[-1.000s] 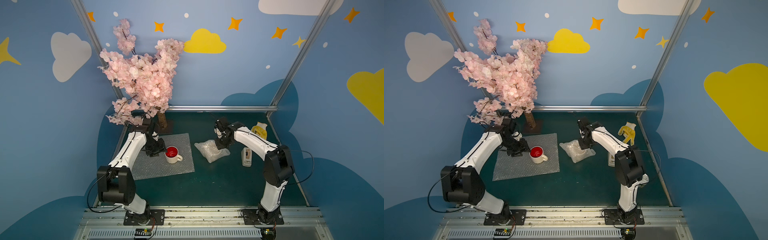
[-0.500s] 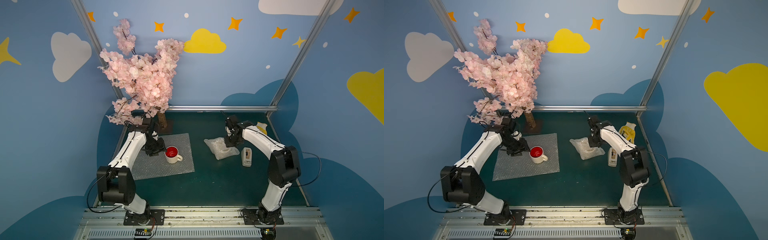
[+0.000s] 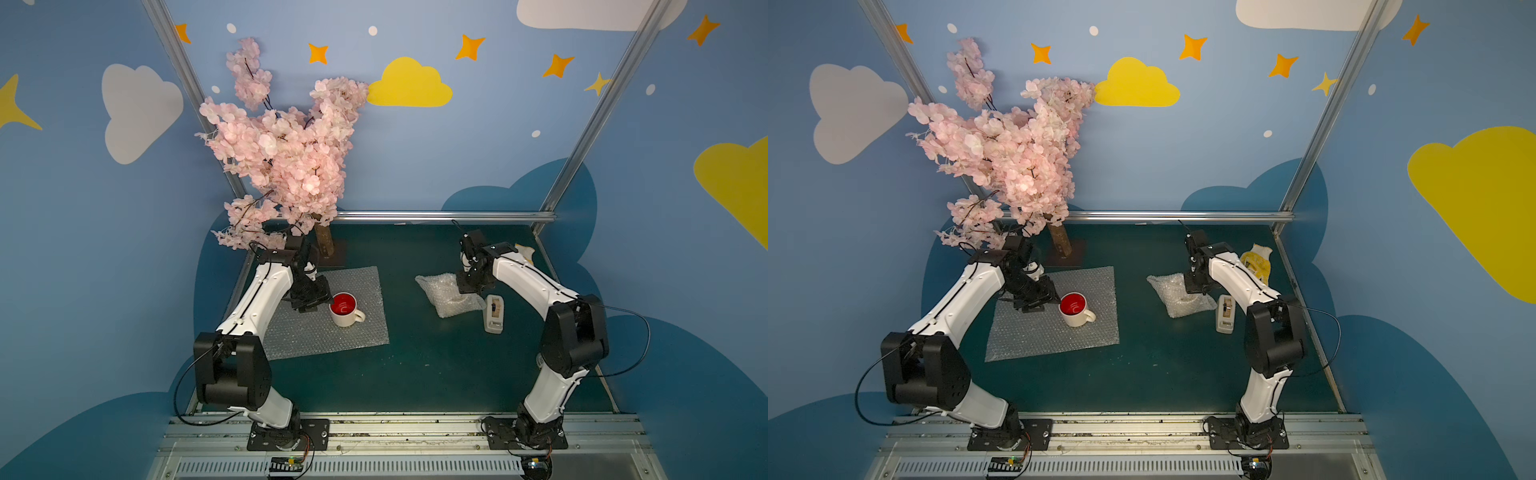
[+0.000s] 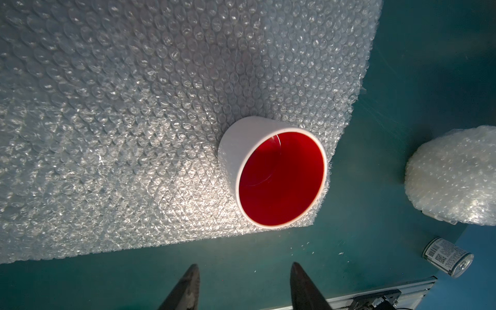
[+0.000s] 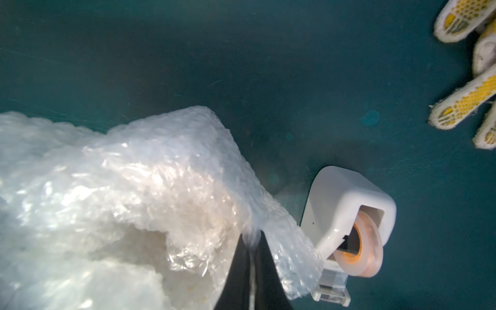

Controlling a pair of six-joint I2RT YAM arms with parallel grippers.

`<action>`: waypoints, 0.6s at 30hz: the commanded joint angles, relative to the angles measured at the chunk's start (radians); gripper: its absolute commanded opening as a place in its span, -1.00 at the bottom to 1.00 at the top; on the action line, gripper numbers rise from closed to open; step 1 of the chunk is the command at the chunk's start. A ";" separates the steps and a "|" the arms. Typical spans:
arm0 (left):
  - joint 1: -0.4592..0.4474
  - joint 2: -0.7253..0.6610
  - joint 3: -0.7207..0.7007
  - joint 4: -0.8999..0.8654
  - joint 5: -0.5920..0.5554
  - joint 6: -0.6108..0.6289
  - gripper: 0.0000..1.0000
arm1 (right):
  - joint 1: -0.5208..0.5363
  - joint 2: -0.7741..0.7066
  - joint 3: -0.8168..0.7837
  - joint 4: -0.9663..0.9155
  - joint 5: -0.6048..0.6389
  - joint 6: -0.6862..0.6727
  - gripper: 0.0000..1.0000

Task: Wrap mugs in bubble wrap
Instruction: Move the bubble wrap to the center of the board.

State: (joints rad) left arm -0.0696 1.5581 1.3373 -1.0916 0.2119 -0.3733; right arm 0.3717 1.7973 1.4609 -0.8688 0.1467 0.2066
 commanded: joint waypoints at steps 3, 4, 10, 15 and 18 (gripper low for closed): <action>-0.083 -0.015 0.112 -0.044 0.015 -0.014 0.09 | -0.014 -0.056 -0.003 0.009 -0.023 0.005 -0.70; -0.110 -0.010 0.139 -0.045 0.015 -0.022 0.09 | -0.016 -0.063 -0.004 0.013 -0.039 0.002 -0.64; -0.280 0.065 0.294 -0.022 0.062 -0.088 0.09 | -0.019 -0.096 0.011 0.014 -0.082 -0.010 -0.25; -0.389 0.196 0.397 0.042 0.065 -0.130 0.09 | -0.019 -0.149 0.009 -0.002 -0.094 -0.007 0.13; -0.422 0.307 0.475 0.061 0.093 -0.155 0.05 | -0.017 -0.190 0.009 -0.020 -0.102 -0.006 0.19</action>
State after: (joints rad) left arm -0.4728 1.7882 1.7622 -1.0554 0.2752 -0.4919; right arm 0.3550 1.6672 1.4582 -0.8585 0.0639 0.2012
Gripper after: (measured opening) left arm 0.530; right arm 0.583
